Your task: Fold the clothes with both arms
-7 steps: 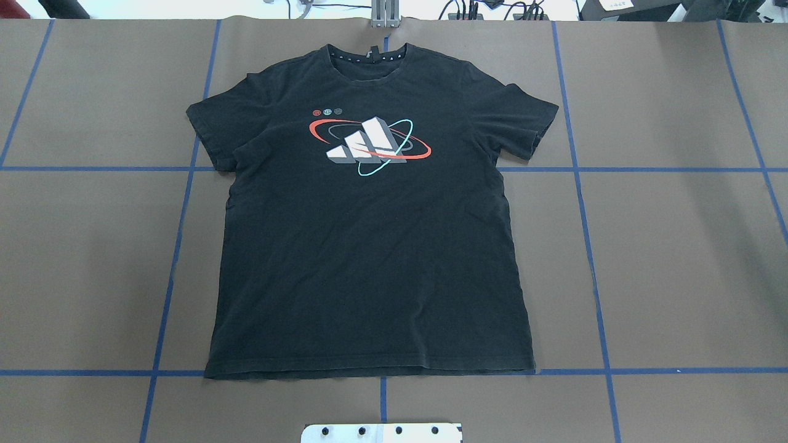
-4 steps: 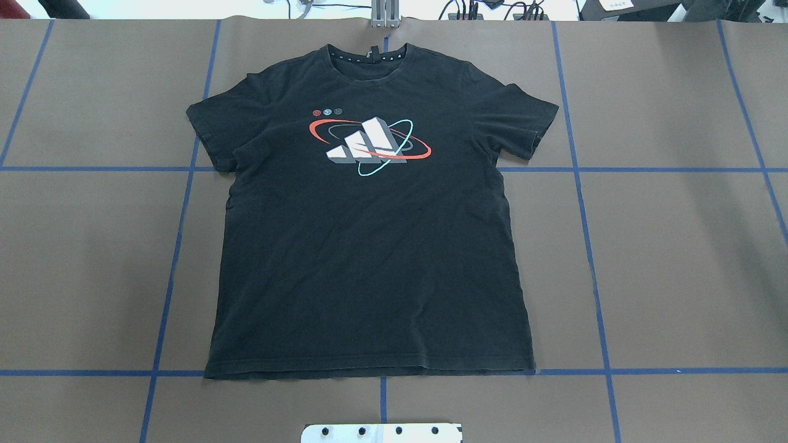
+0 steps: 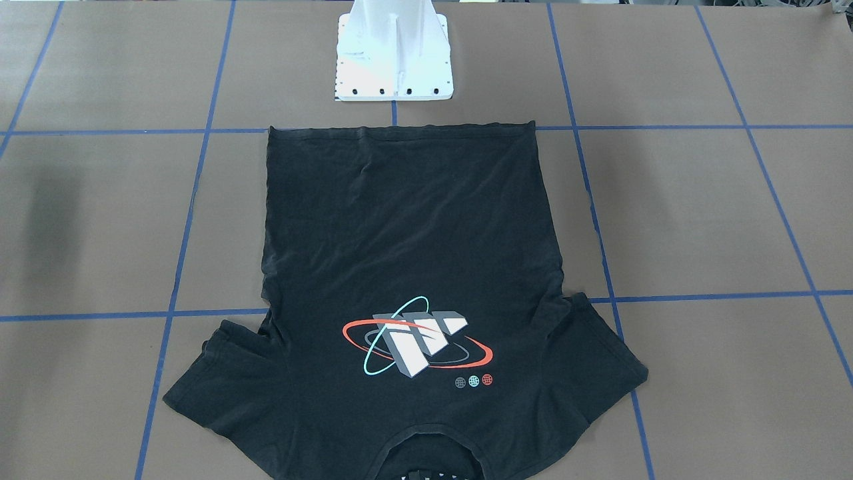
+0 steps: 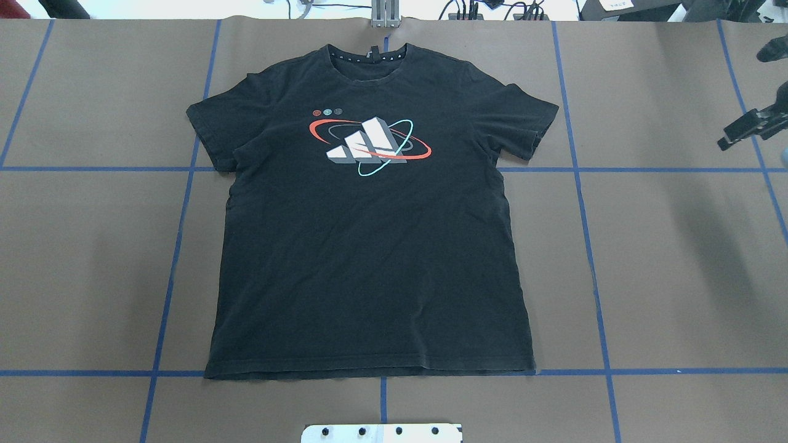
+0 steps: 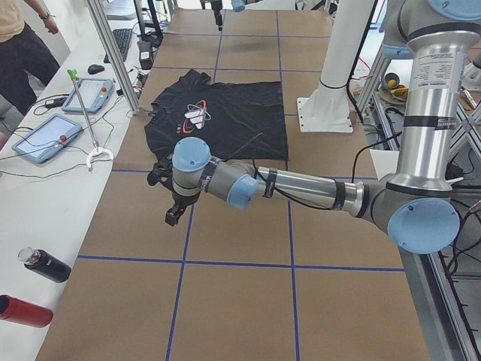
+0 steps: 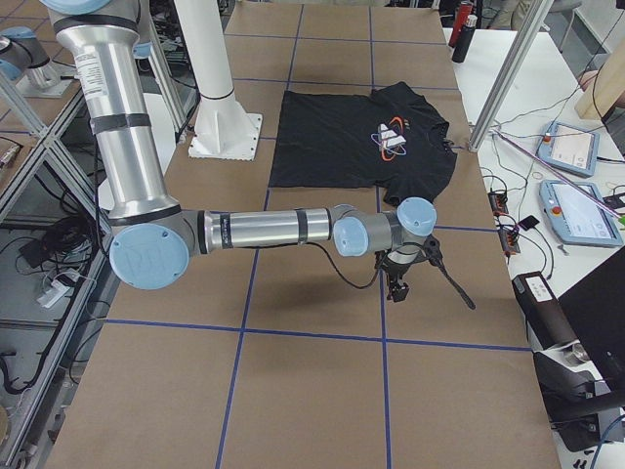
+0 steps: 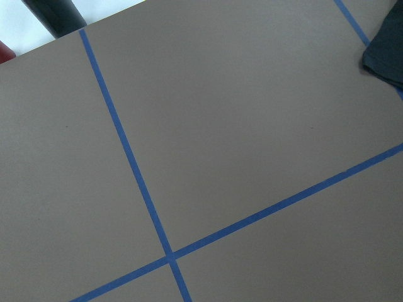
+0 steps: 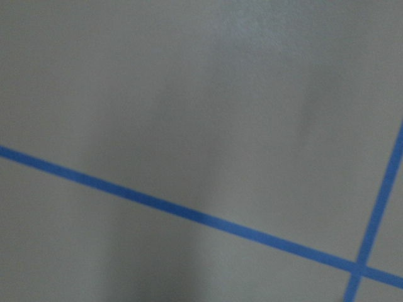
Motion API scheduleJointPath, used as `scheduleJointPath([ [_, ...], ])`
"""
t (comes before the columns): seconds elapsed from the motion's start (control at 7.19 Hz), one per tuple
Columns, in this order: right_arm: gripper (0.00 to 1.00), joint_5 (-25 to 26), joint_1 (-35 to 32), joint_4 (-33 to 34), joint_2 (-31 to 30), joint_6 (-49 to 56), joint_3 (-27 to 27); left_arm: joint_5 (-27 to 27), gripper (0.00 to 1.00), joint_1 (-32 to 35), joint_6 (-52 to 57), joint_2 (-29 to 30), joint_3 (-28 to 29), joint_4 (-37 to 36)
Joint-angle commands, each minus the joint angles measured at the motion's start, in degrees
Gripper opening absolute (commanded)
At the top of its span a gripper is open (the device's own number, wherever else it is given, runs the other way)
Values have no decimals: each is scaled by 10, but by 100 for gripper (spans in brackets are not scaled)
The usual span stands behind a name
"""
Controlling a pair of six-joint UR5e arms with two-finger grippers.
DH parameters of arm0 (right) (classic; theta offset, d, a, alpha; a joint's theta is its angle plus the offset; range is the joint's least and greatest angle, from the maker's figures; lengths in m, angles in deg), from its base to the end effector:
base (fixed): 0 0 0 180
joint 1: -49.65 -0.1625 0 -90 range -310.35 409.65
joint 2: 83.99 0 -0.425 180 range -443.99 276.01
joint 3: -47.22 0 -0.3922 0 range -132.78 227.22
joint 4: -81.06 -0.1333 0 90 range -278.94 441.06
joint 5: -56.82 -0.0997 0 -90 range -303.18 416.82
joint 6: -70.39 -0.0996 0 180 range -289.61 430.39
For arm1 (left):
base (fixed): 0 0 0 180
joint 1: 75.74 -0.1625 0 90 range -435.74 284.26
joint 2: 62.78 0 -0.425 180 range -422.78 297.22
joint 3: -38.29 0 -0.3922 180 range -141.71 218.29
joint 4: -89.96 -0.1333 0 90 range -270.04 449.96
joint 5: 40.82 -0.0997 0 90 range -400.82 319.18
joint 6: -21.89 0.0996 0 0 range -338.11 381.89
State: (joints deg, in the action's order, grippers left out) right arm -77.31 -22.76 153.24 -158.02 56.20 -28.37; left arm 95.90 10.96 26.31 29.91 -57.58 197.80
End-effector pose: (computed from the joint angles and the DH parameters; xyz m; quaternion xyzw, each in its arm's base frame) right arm -0.1284 -0.6168 0.5948 0.0486 -0.3989 -0.0903 0.9113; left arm -0.0303 -0.5301 0.5455 0.2134 0.3840 0.1505 0.8857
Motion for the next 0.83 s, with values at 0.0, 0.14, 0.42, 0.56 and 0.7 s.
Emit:
scheduleJointPath([
  [0.0,99,22,57,-119,104,-227,96,0,100,1,0,-1,-8,0],
  [0.14,98,37,70,-122,132,-262,98,0,100,1,0,-1,-12,0],
  [0.42,95,60,92,-193,137,-264,119,-1,100,1,0,-1,-12,0],
  [0.56,95,89,100,-221,140,-273,129,-1,100,1,0,-2,-12,0],
  [0.7,94,95,106,-221,152,-340,132,-1,100,1,0,-8,-13,0],
])
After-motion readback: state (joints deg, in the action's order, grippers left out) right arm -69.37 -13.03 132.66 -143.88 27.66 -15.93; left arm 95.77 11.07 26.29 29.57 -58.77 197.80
